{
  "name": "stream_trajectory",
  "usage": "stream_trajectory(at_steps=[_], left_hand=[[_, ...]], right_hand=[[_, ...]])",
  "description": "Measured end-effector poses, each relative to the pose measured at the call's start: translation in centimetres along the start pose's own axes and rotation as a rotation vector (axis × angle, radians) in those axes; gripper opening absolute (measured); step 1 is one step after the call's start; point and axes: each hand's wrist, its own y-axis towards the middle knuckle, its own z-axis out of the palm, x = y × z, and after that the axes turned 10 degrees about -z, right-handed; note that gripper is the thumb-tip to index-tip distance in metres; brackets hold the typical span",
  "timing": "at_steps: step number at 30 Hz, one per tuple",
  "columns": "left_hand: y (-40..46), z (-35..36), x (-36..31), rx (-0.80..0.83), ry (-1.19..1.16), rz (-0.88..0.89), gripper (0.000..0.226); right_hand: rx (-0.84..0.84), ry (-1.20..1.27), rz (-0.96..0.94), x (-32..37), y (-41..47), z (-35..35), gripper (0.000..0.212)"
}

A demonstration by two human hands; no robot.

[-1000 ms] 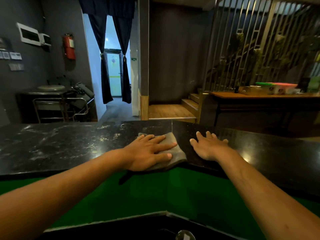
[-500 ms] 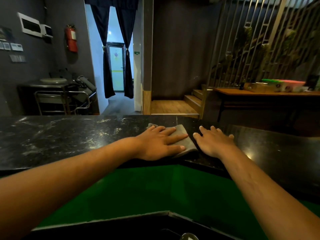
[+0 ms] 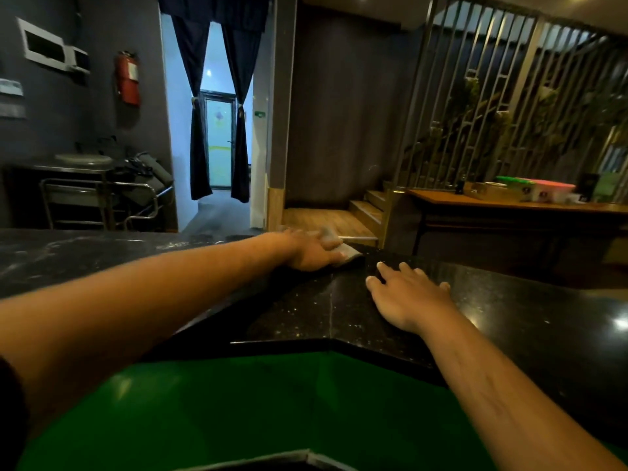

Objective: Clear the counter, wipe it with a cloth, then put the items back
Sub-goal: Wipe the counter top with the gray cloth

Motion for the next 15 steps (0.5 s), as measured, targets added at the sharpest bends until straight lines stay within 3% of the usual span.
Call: stream_trajectory(at_steps=[2,4,11,13,15], left_hand=[[-1.4,1.0,-0.2,-0.030,0.070,0.189,0.060],[-1.4,1.5,0.4,-0.020,0.052,0.251,0.058],[2.3,-0.9,1.1,0.091,-0.114,-0.204,0.064],[1.0,-0.5,0.7,0.051,-0.024,-0.145,0.066],[-2.2,0.4,0.3,0.016,0.050,0.023,0.067]], right_hand=[[-0.001,-0.007,-0.007,0.0,0.1,0.1,0.059],[-0.006,-0.009,-0.010,0.0,0.2,0.2,0.059],[-0.016,0.016,0.002,0.0,-0.1,0.0,0.059],[-0.017,0.025,0.000,-0.1,-0.1,0.0,0.059],[-0.017,0.024,-0.006,-0.1,-0.1,0.0,0.059]])
